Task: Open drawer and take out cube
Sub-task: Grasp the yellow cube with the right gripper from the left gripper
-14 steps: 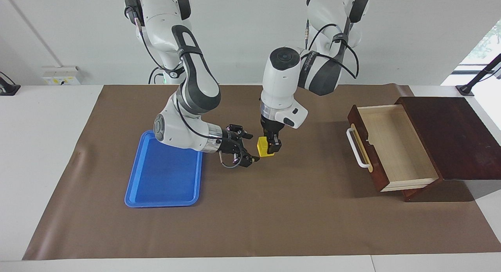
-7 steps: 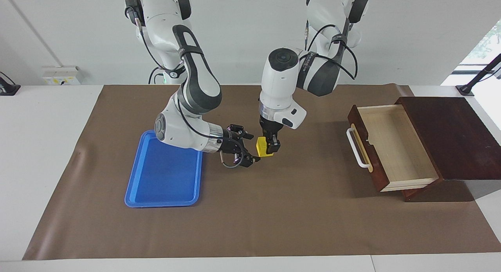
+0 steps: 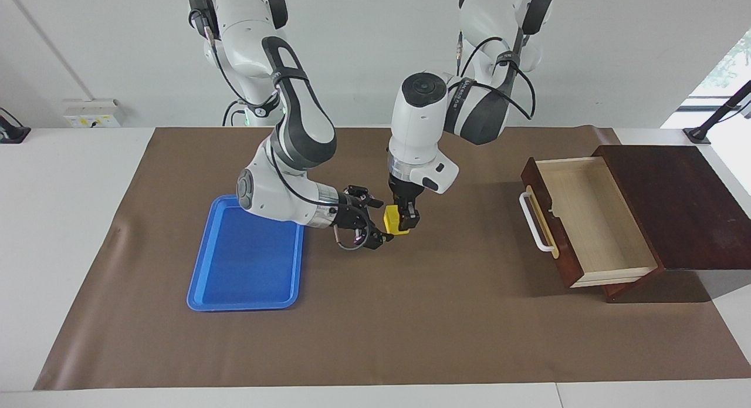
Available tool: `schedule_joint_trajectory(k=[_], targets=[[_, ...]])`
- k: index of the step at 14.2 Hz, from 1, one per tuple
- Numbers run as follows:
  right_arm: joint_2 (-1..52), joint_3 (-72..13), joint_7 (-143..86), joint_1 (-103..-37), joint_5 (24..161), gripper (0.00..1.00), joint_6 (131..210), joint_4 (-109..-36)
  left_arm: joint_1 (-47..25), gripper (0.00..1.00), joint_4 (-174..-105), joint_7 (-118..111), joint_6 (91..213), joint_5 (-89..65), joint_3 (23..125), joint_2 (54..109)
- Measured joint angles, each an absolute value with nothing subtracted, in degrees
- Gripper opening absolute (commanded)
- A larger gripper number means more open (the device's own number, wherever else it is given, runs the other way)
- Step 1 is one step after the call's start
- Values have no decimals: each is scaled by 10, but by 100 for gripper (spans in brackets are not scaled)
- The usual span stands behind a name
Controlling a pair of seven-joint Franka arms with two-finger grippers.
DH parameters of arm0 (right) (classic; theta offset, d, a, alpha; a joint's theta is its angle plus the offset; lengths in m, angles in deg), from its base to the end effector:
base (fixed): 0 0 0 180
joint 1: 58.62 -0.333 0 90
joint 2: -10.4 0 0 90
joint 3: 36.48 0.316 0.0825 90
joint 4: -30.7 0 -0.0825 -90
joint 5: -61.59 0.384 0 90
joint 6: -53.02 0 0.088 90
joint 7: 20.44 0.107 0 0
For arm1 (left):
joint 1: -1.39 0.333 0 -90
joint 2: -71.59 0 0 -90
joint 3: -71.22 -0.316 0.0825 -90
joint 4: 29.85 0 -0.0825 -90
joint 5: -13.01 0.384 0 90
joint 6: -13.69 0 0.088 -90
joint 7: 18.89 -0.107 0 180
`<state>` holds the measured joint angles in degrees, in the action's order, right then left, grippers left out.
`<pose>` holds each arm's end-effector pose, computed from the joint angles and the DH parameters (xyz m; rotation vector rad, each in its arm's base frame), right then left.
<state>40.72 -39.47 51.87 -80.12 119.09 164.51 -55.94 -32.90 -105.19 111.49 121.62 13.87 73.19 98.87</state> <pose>0.6452 0.2824 0.3753 -1.8819 1.5426 0.8956 0.5748 -0.4141 0.4744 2.0765 2.2328 0.0149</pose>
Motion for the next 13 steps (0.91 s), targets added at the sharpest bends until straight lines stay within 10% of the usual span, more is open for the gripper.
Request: schedule_joint_trajectory(k=[13], targets=[[407, -395, 519, -801, 1191, 88, 1647, -560, -332, 0, -1052, 1115, 1217, 139, 732, 991]])
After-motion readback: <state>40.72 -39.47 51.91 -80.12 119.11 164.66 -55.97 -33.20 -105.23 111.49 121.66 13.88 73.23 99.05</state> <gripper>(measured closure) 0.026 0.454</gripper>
